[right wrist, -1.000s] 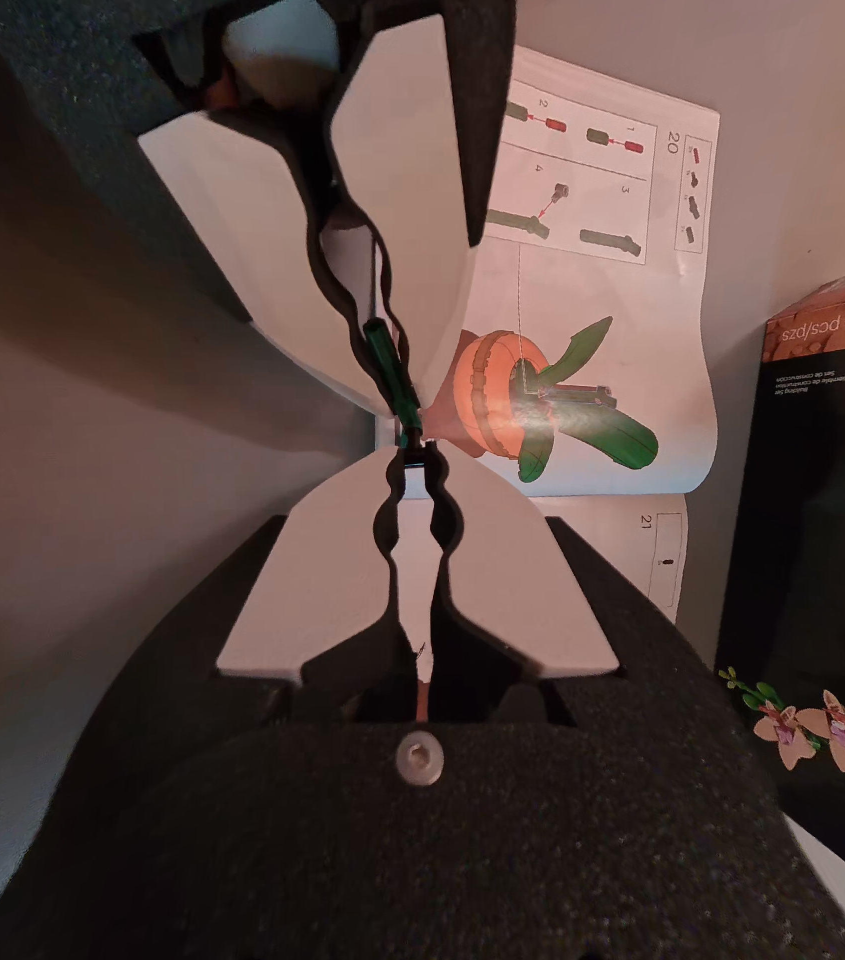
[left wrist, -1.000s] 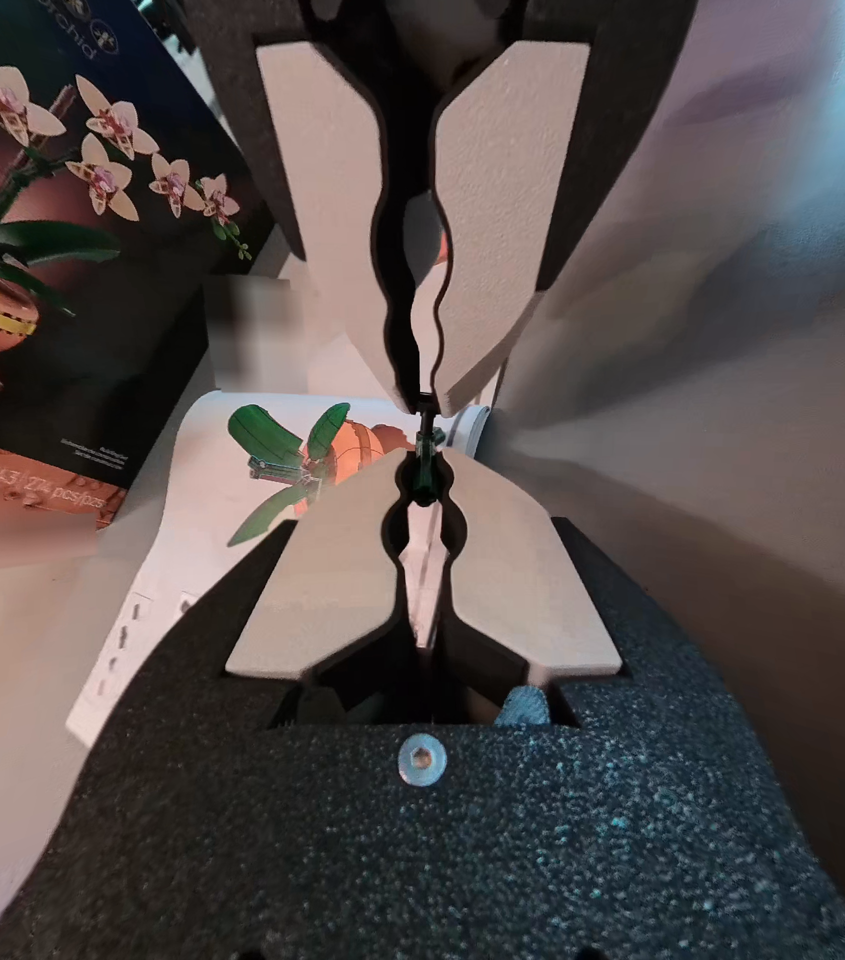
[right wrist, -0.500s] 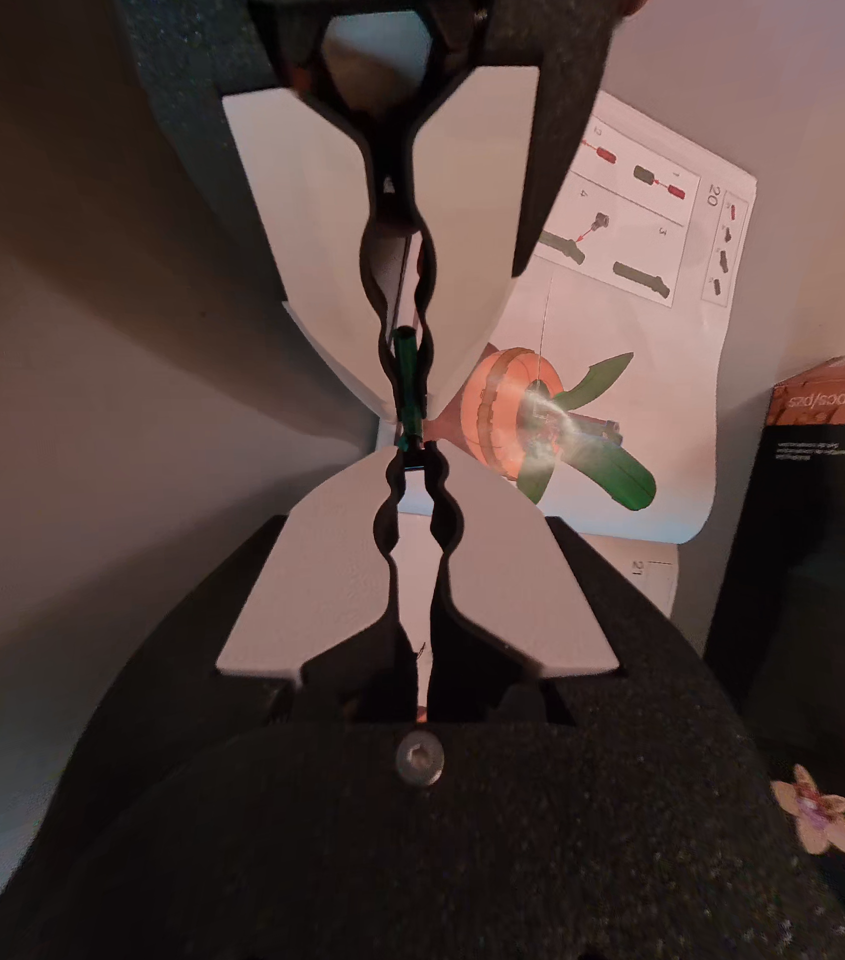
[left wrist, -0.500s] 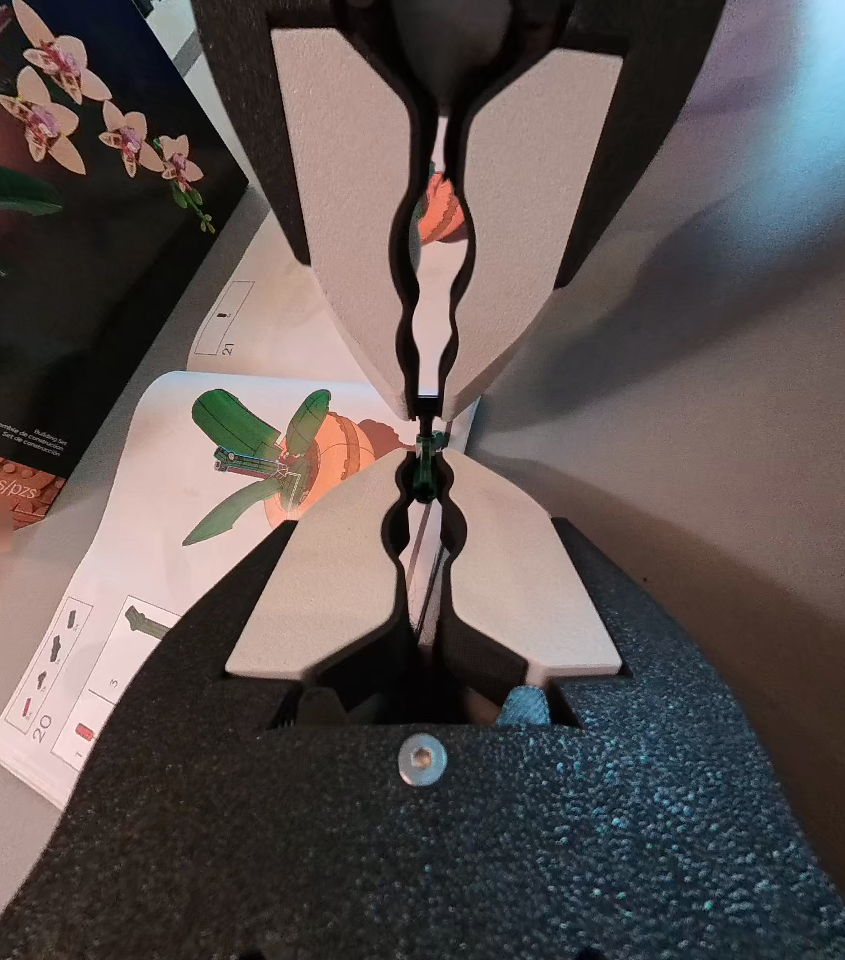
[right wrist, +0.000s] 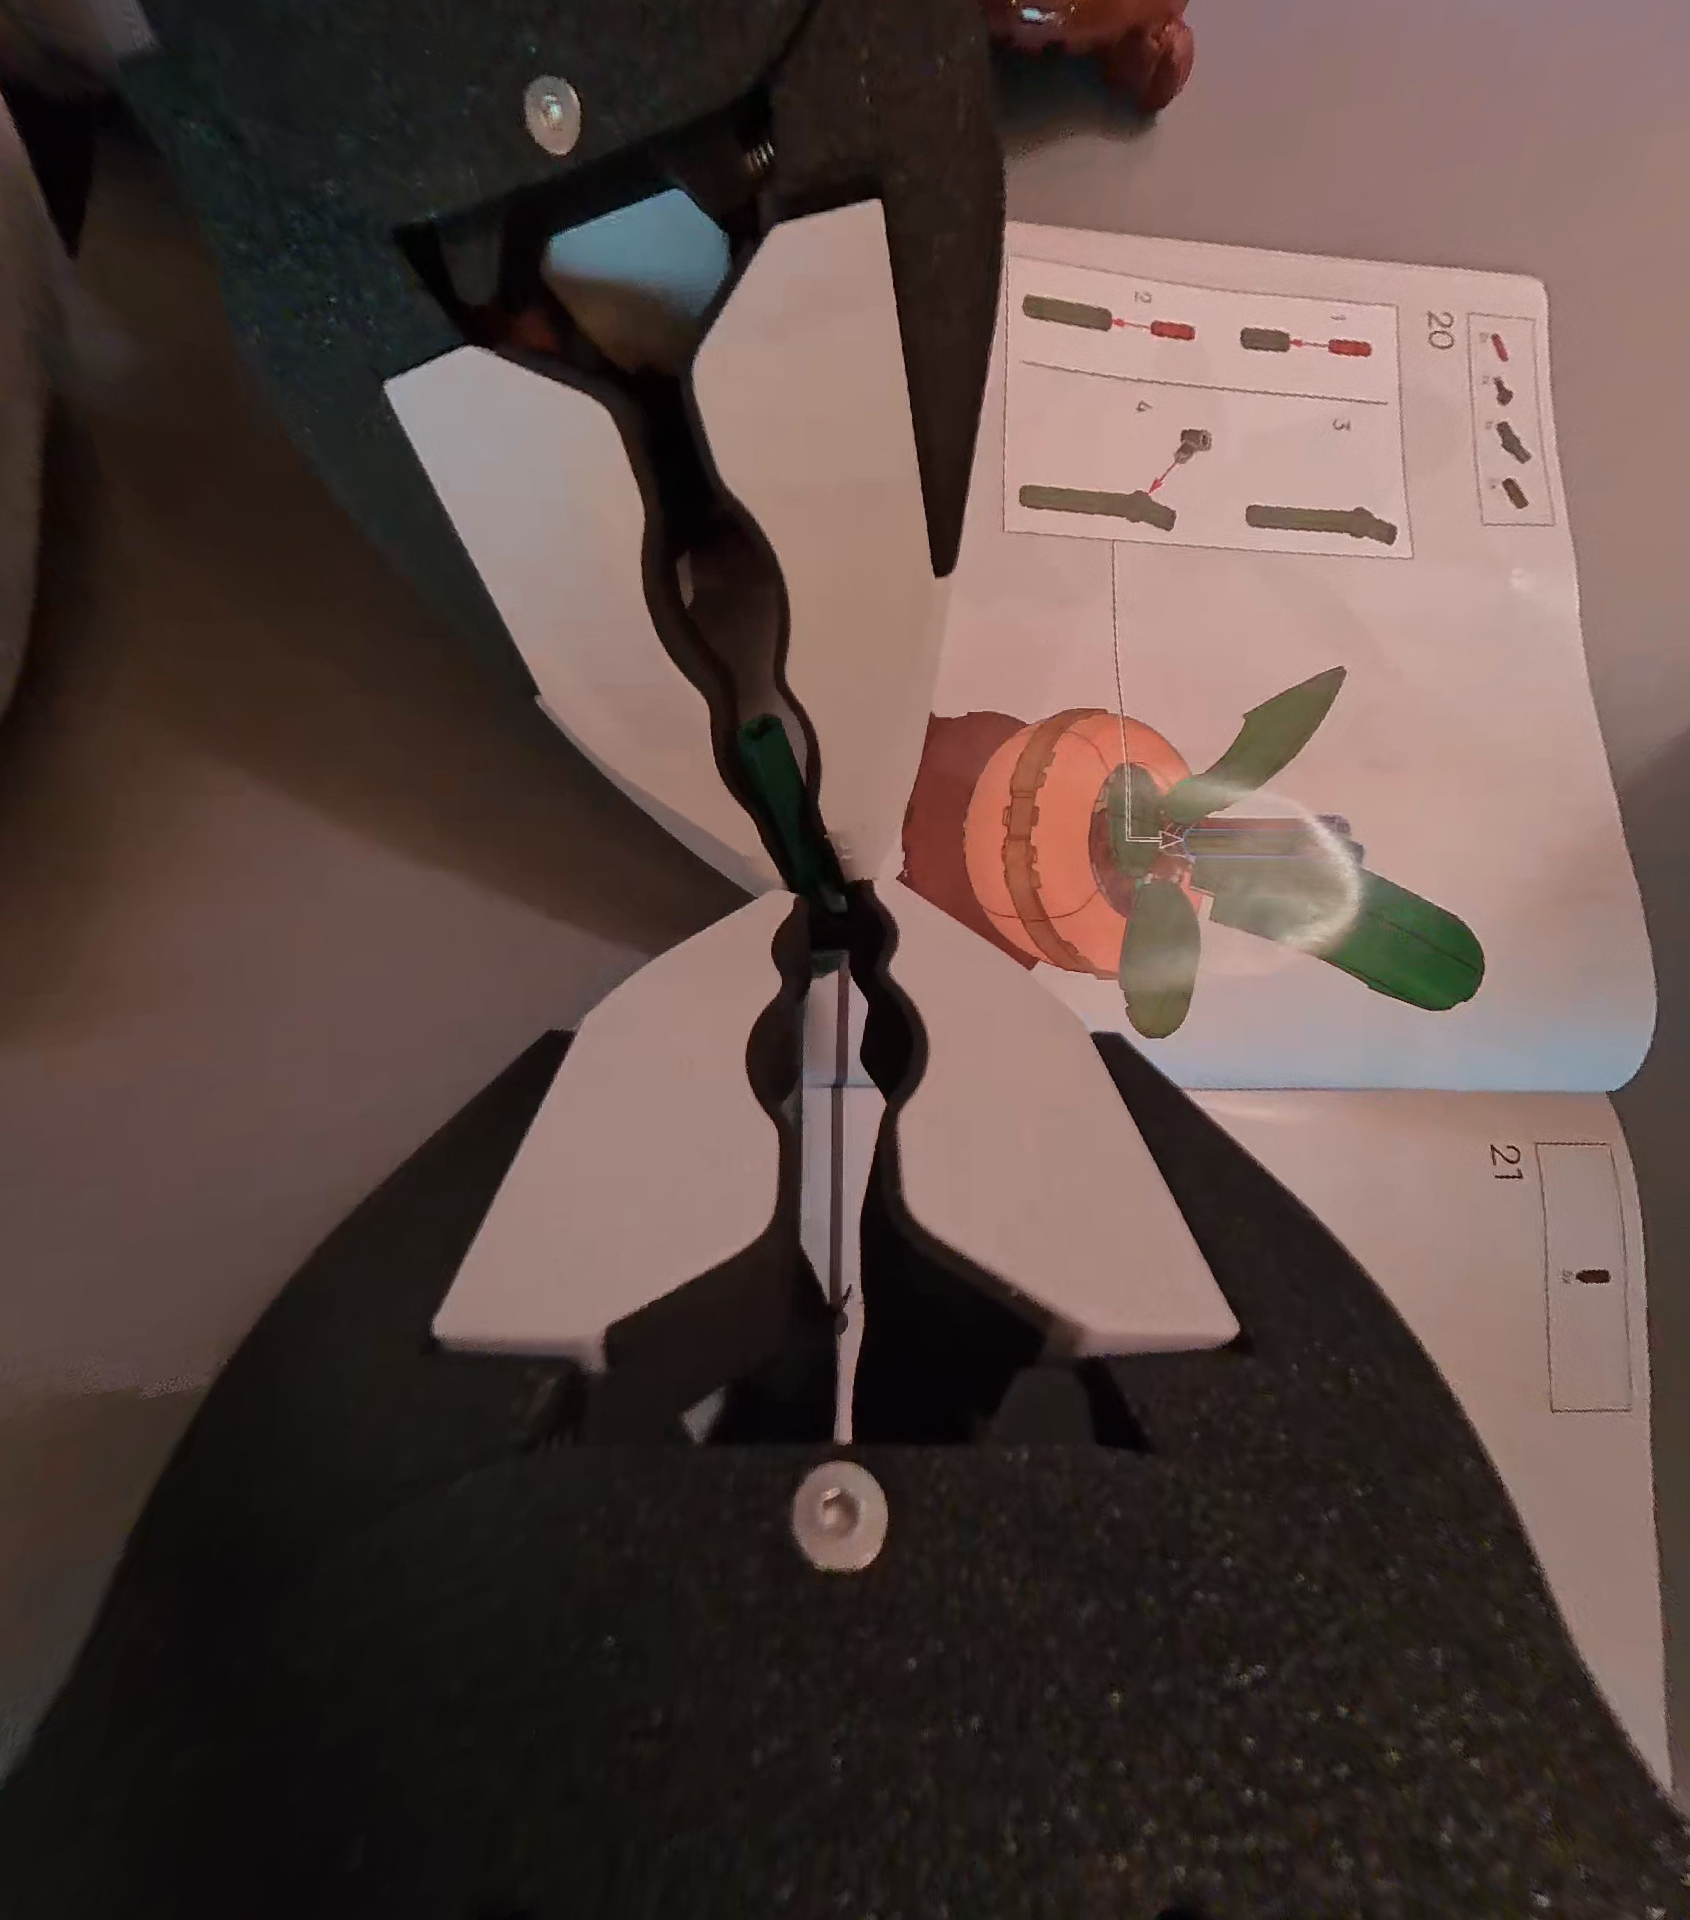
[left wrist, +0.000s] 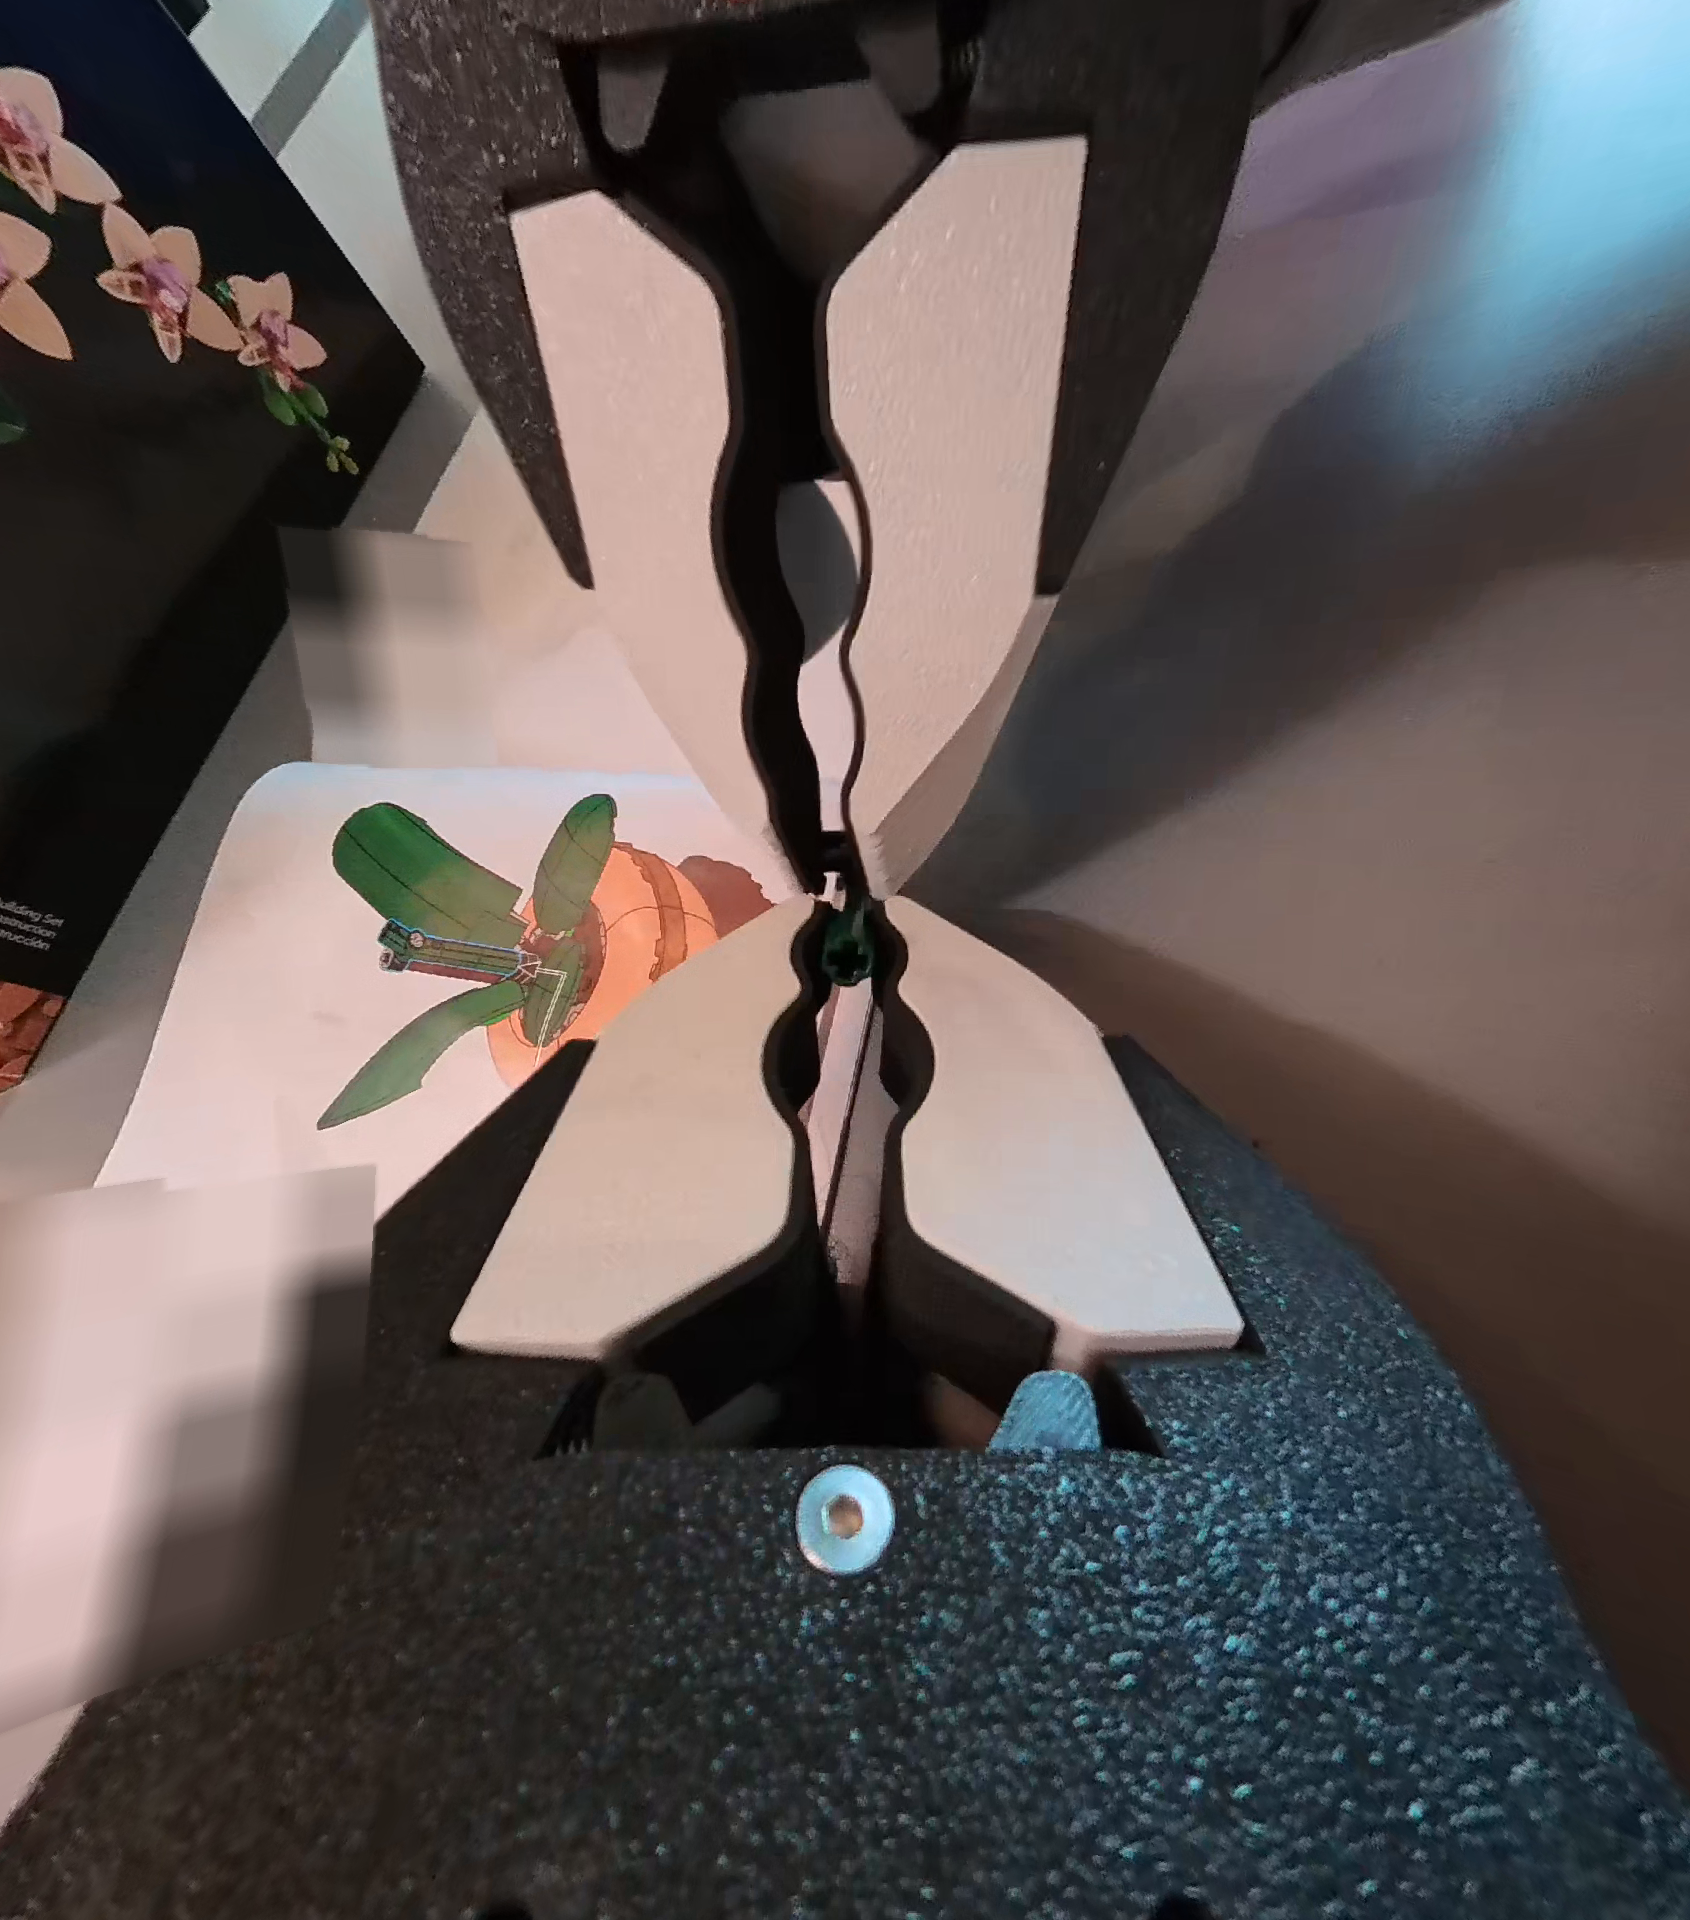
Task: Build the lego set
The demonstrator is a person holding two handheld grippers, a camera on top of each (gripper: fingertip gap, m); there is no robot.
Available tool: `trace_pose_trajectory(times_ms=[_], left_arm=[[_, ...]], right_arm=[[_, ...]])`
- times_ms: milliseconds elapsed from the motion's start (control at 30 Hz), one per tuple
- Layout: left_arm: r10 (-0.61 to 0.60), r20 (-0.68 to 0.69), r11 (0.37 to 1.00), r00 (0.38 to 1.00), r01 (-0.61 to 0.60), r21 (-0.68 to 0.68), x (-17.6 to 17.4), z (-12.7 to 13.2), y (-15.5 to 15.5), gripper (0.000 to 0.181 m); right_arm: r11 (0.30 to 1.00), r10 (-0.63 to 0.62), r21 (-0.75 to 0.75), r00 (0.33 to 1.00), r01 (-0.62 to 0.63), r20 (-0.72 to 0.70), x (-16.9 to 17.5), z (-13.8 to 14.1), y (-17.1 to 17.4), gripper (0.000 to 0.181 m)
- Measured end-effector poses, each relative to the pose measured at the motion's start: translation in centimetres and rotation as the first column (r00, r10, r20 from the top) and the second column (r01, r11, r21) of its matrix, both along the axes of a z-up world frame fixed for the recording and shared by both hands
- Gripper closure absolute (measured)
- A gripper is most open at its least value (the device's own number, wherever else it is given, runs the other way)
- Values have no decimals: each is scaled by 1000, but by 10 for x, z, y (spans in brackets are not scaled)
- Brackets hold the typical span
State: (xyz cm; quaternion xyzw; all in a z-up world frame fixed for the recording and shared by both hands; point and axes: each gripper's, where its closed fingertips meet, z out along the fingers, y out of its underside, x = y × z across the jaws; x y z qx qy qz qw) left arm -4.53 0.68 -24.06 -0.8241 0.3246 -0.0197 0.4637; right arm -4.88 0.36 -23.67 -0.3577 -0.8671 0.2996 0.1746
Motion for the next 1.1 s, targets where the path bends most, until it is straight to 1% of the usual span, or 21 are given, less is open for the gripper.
trace_pose_trajectory(times_ms=[67, 133, 200, 233, 267, 333, 433, 667, 833, 1100], left_arm=[[5, 10, 1000, 1000, -5, -10, -1, 0, 1, 175], [12, 12, 1000, 1000, -12, -14, -1, -1, 1, 175], [18, 27, 999, 999, -17, -28, -2, -1, 2, 175], [19, 40, 999, 999, -18, -38, -3, -2, 2, 175], [22, 51, 999, 998, -20, -48, -3, -2, 1, 175], [23, 57, 998, 998, -20, -53, -4, -2, 1, 175], [23, 58, 998, 998, -20, -55, -4, -2, 1, 175], [26, 61, 998, 998, -22, -60, -4, -2, 1, 175], [30, 98, 995, 995, -20, -101, -5, -4, 0, 175], [26, 79, 995, 997, -18, -96, -6, -5, -1, 176]], right_arm=[[999, -8, -44, 1000, 7, -27, 2, 0, 3, 175], [989, -40, -147, 995, 26, -92, 2, 2, 5, 175], [946, -133, -313, 982, 85, -137, 1, 7, 7, 175], [919, -180, -376, 975, 118, -134, 0, 11, 8, 175], [906, -209, -402, 967, 135, -146, 0, 15, 10, 175], [905, -233, -393, 962, 160, -143, 0, 13, 13, 175], [922, -218, -343, 973, 179, -79, 2, 1, 9, 175], [917, -217, -355, 974, 180, -67, -1, 1, 8, 175], [930, -202, -330, 975, 163, -88, -1, 1, 7, 175], [933, -138, -345, 987, 103, -78, -4, 1, 2, 176]])
